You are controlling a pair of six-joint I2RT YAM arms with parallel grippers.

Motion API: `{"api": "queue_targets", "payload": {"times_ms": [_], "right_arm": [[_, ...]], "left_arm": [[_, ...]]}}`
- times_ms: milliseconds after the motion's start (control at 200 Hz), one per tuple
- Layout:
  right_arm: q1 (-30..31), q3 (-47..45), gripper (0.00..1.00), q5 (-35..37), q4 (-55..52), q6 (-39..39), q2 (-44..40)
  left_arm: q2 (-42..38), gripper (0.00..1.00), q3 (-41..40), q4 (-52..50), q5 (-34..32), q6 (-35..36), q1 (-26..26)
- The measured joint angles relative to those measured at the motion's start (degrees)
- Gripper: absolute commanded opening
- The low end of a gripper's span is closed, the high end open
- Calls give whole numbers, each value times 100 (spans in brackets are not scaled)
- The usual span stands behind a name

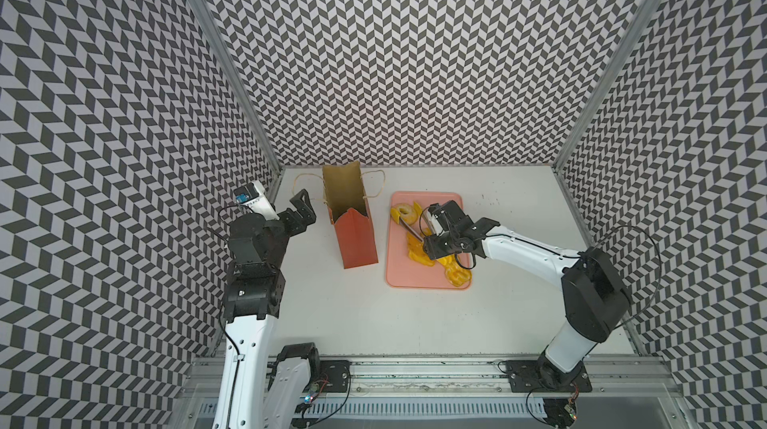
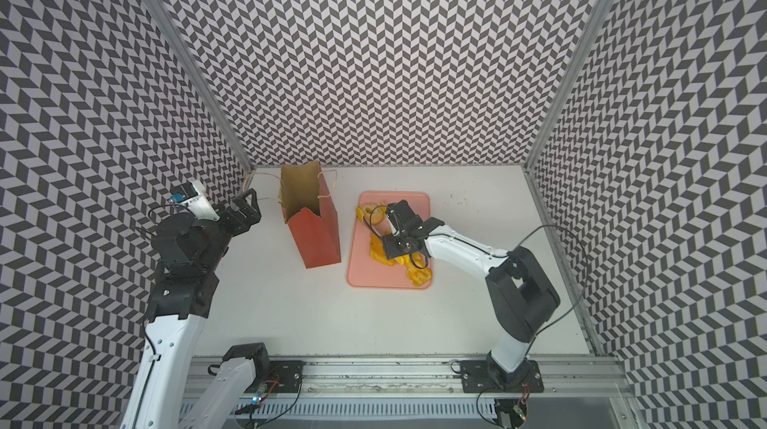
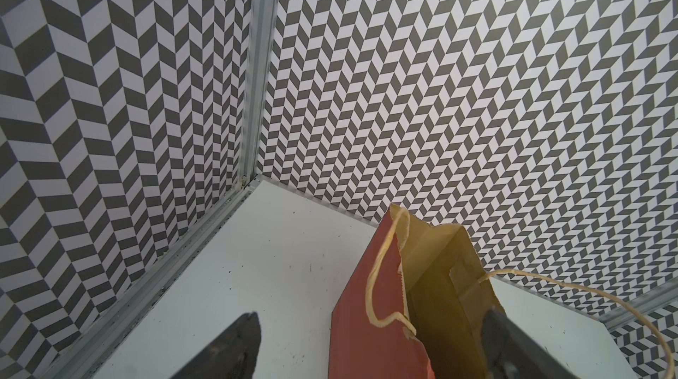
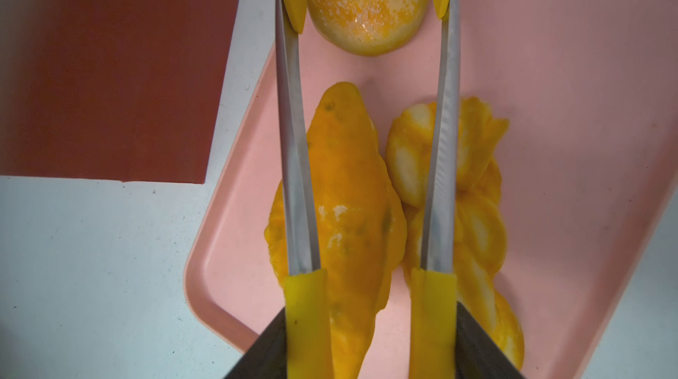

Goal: Pack bread into a paper bag
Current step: Pick up the fake bread from the plate.

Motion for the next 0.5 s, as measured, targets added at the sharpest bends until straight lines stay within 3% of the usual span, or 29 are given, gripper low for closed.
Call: {"api": "queue_targets", "payload": {"times_ms": [501], "right_arm": [[0, 90, 61, -170, 44, 0, 367]], "left_arm": [[-2, 98, 0, 0, 0, 2, 0]]}}
